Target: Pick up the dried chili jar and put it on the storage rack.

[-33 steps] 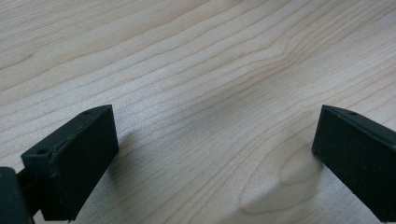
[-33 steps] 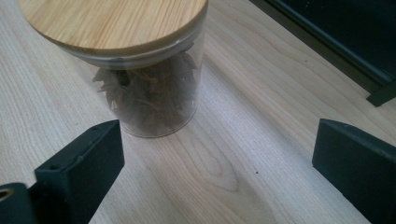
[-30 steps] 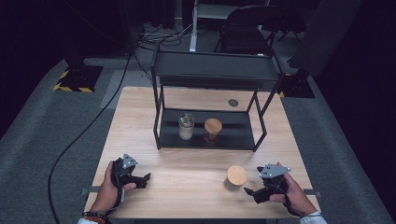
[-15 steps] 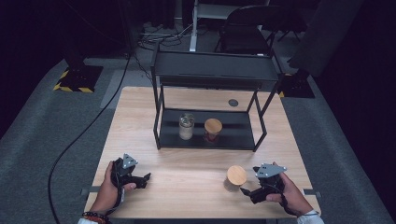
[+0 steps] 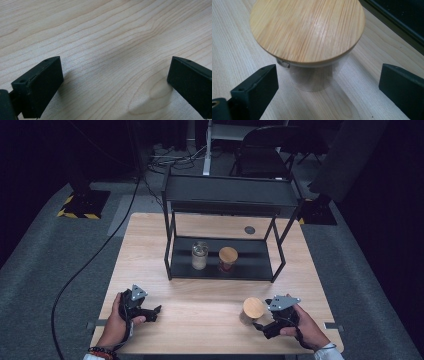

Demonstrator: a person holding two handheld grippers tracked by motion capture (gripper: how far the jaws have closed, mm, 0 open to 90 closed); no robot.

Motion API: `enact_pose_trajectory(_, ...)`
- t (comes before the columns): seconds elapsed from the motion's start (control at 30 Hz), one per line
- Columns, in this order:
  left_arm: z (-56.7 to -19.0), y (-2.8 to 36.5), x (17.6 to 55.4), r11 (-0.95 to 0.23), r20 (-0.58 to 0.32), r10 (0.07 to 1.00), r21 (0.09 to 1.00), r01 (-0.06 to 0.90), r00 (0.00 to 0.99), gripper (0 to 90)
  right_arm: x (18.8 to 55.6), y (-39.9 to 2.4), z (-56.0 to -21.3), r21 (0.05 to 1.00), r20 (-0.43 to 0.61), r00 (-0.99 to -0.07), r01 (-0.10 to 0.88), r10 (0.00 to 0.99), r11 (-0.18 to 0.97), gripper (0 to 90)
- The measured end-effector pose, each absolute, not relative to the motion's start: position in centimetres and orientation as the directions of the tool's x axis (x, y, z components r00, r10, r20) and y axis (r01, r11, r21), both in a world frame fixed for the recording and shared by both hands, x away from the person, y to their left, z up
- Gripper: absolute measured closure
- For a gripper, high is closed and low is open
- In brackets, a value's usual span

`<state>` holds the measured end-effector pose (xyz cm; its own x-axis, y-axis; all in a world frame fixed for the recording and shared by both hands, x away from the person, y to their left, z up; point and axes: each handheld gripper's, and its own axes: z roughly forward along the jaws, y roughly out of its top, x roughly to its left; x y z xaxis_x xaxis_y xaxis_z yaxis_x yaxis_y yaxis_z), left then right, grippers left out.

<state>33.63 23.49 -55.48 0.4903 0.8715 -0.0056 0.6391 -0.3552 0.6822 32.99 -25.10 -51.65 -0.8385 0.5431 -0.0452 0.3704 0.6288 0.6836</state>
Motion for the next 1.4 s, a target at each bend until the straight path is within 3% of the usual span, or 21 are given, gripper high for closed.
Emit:
enact_pose_trajectory(0.73, -55.5, 23.5, 33.6, -0.354, -0.006, 0.872, 0.683, 0.638, 0.49, 0.1, 33.9, -22.8, -51.6, 0.68, 0.007, -0.828, 0.415, 0.56, 0.604, 4.6)
enact_pose_trajectory(1.17, -55.5, 23.5, 33.6, -0.354, -0.006, 0.872, 0.683, 0.639, 0.49, 0.1, 34.3, -22.1, -51.7, 0.673, 0.061, -0.82, 0.455, 0.569, 0.584, 16.9)
enact_pose_trajectory(1.4, -55.5, 23.5, 33.6, -0.353, -0.007, 0.872, 0.683, 0.639, 0.489, 0.1, 34.1, -21.7, -51.5, 0.657, 0.035, -0.827, 0.442, 0.561, 0.61, 23.1)
